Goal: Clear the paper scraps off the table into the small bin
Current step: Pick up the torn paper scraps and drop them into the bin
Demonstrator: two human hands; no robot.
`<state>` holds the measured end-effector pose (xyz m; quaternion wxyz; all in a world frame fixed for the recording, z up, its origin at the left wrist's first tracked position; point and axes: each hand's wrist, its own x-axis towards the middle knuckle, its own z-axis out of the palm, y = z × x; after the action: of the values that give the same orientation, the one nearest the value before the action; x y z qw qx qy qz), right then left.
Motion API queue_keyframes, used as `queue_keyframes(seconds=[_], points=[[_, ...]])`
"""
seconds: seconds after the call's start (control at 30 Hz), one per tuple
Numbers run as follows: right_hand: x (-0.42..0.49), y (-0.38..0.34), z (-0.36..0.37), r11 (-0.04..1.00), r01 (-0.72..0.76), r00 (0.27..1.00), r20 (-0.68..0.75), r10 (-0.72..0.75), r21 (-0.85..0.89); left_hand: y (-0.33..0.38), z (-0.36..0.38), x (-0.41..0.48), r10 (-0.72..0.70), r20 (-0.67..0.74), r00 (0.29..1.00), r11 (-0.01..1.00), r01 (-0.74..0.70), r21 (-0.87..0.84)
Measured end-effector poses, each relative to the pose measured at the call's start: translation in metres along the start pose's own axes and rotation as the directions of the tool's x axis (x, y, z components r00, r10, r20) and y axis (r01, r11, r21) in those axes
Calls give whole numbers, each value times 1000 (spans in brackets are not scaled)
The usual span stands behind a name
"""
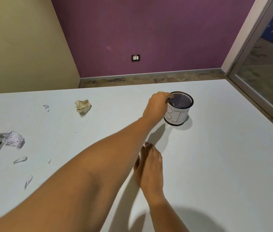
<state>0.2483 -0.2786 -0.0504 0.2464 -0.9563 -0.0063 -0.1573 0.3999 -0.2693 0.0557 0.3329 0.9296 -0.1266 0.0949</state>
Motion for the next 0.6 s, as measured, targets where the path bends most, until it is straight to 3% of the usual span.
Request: queue_keyframes(seconds=[0.1,0.4,0.6], points=[[4,2,1,995,34,997,73,-28,-90,-16,-6,-21,-22,-39,999,999,20,-31],[-1,3,5,996,43,989,148,-30,-80,-65,-28,-112,-189,-58,980,979,184,-88],[-26,-7,-8,988,51,985,168,-26,-149,-108,-67,-211,-334,-101,937,942,334,-13]])
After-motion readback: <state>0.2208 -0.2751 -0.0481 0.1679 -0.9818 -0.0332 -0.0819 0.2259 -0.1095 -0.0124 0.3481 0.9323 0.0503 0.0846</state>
